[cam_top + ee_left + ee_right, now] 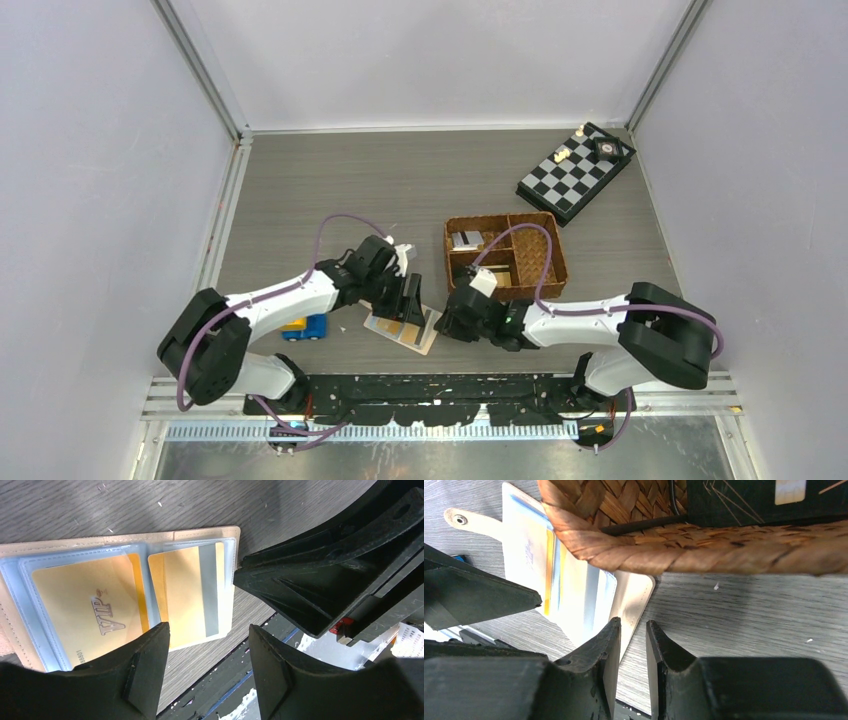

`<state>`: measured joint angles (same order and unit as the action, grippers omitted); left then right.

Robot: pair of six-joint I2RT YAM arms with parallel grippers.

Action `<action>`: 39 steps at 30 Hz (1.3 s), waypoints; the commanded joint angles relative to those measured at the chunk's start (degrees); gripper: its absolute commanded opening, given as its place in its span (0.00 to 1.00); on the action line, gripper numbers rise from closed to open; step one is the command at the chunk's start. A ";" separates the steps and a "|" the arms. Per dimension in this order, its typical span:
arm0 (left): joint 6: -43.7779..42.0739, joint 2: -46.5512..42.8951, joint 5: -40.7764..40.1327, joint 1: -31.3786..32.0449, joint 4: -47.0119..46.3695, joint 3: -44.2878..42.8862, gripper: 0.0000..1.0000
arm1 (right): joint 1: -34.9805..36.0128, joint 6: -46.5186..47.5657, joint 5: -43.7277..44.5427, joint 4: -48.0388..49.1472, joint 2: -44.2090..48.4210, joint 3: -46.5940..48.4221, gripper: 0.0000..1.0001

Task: Put the credit cards into the card holder
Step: Insert the credit card into the card holder.

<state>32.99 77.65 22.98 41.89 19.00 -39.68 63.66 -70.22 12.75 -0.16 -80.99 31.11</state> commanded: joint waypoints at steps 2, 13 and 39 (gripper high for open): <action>-1.56 0.20 -1.10 0.04 -0.70 -1.64 0.61 | 0.31 -0.29 3.27 0.54 3.27 -0.79 0.33; -2.84 5.29 -4.57 0.04 -2.69 -2.92 0.60 | 0.30 -0.62 4.47 0.52 5.48 -2.24 0.39; 1.85 3.89 1.55 0.12 -10.55 -0.97 0.63 | -0.16 1.34 6.74 -6.33 11.25 -1.77 0.44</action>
<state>35.33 85.12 24.64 41.89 8.12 -39.35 63.66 -70.06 15.94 -4.25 -73.71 29.23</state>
